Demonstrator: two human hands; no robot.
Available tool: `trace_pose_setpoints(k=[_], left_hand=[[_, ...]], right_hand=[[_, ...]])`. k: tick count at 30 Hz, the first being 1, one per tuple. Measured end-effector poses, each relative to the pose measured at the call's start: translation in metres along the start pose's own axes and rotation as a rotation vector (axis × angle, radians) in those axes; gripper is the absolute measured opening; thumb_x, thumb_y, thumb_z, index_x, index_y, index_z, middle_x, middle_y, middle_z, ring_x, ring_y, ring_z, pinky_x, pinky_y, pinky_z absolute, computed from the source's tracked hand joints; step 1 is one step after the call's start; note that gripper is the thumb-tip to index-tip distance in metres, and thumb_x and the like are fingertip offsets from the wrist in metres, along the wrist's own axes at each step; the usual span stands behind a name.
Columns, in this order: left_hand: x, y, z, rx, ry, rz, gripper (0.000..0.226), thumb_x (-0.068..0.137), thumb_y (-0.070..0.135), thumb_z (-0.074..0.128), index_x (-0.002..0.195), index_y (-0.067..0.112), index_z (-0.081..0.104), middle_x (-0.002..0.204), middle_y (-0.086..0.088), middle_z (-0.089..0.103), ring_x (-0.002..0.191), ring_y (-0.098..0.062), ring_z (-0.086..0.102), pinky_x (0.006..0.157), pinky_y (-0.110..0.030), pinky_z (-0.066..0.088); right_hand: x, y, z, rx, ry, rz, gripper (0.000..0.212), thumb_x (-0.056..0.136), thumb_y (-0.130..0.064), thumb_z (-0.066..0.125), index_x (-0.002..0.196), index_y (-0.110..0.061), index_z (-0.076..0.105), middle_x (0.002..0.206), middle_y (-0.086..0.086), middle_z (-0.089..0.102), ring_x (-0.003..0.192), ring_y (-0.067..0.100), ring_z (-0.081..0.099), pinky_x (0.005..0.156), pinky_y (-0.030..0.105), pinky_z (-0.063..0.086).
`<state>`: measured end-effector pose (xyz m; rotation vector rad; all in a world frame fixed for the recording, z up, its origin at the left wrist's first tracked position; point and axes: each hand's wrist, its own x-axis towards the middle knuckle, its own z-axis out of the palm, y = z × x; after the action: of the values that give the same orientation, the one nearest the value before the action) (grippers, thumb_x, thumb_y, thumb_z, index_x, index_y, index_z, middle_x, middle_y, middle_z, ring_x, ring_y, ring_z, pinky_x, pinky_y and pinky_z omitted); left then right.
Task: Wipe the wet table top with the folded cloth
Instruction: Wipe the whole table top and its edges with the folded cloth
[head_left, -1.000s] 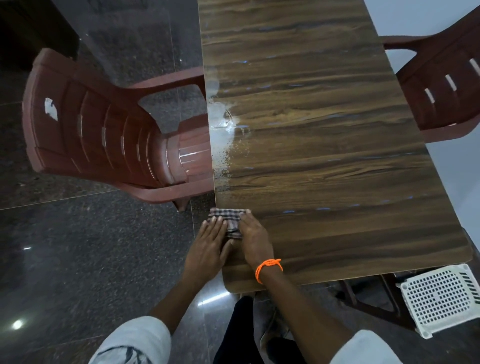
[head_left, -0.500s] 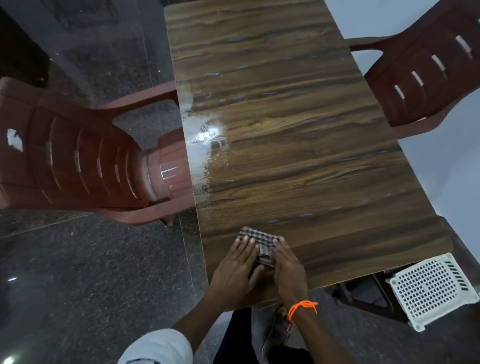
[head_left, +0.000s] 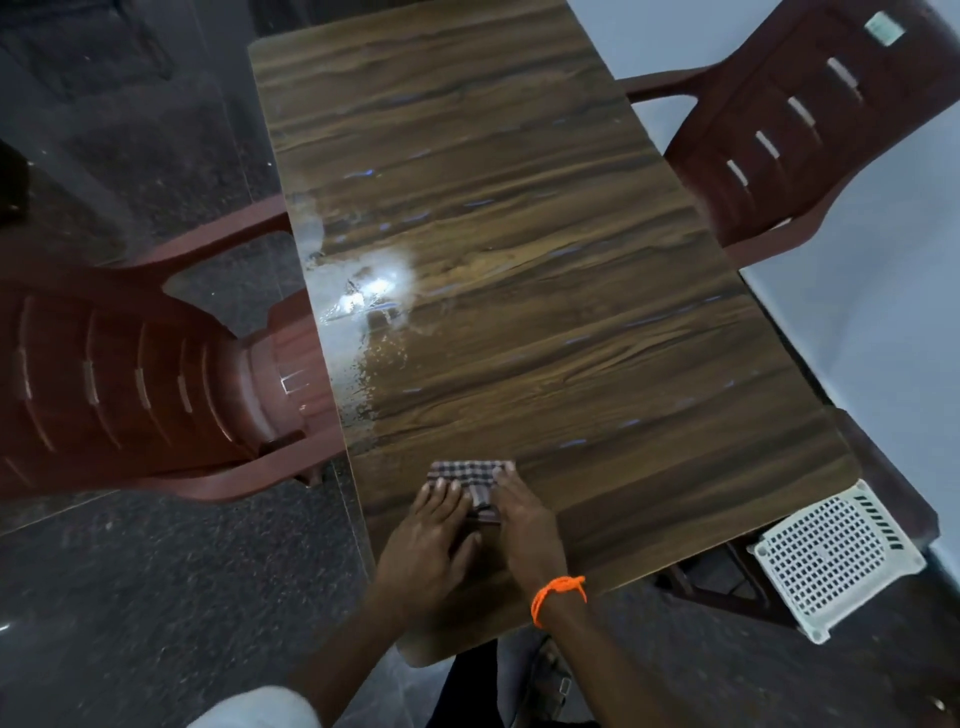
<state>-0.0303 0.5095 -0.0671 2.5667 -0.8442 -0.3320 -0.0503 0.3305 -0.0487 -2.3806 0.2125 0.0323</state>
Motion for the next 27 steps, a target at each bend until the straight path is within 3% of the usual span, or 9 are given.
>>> trace_pose_setpoints(k=[4, 9, 14, 19, 23, 27], left_hand=[[-0.011, 0.028, 0.019, 0.004, -0.045, 0.092, 0.059, 0.100, 0.048, 0.052, 0.145, 0.011, 0.055, 0.154, -0.007, 0.050, 0.150, -0.023, 0.033, 0.124, -0.040, 0.019], [0.043, 0.076, 0.027, 0.032, -0.093, 0.159, 0.057, 0.102, 0.043, 0.045, 0.149, 0.011, 0.051, 0.157, -0.009, 0.045, 0.151, -0.026, 0.032, 0.128, -0.043, 0.016], [0.109, 0.088, 0.028, 0.112, -0.109, 0.143, 0.060, 0.105, 0.044, 0.037, 0.153, 0.008, 0.043, 0.160, -0.011, 0.040, 0.153, -0.026, 0.029, 0.128, -0.047, 0.016], [0.111, 0.072, 0.020, 0.088, -0.049, 0.044, 0.057, 0.105, 0.042, 0.043, 0.152, 0.009, 0.046, 0.158, -0.010, 0.044, 0.152, -0.023, 0.031, 0.127, -0.045, 0.020], [0.078, 0.078, 0.028, 0.048, -0.050, -0.034, 0.062, 0.103, 0.051, 0.043, 0.152, 0.013, 0.047, 0.158, -0.008, 0.044, 0.152, -0.023, 0.031, 0.126, -0.045, 0.022], [0.054, 0.103, 0.045, 0.052, -0.074, 0.028, 0.063, 0.102, 0.053, 0.047, 0.149, 0.012, 0.051, 0.155, -0.008, 0.049, 0.151, -0.020, 0.030, 0.125, -0.044, 0.023]], right_hand=[[-0.039, 0.025, -0.019, -0.022, 0.014, 0.026, 0.049, 0.075, 0.019, 0.065, 0.121, 0.005, 0.061, 0.133, 0.021, 0.054, 0.123, 0.031, 0.053, 0.107, 0.029, 0.036], [-0.031, 0.064, -0.056, -0.040, 0.123, 0.152, 0.053, 0.074, 0.023, 0.061, 0.125, 0.006, 0.058, 0.134, 0.018, 0.055, 0.124, 0.032, 0.053, 0.109, 0.021, 0.031], [0.025, 0.089, -0.086, -0.025, 0.149, 0.146, 0.041, 0.077, 0.018, 0.058, 0.114, 0.001, 0.066, 0.133, 0.016, 0.057, 0.127, 0.026, 0.051, 0.105, 0.034, 0.042], [0.058, 0.080, -0.082, -0.014, 0.039, 0.052, 0.036, 0.086, 0.011, 0.054, 0.121, 0.005, 0.061, 0.135, 0.021, 0.053, 0.132, 0.029, 0.045, 0.112, 0.036, 0.034], [0.029, 0.077, -0.080, 0.045, -0.049, 0.019, 0.039, 0.091, 0.008, 0.051, 0.129, 0.005, 0.054, 0.141, 0.021, 0.045, 0.136, 0.028, 0.040, 0.115, 0.030, 0.026], [-0.013, 0.091, -0.095, 0.025, -0.029, -0.041, 0.044, 0.076, 0.014, 0.065, 0.119, 0.004, 0.063, 0.131, 0.020, 0.057, 0.125, 0.028, 0.053, 0.103, 0.039, 0.043]])
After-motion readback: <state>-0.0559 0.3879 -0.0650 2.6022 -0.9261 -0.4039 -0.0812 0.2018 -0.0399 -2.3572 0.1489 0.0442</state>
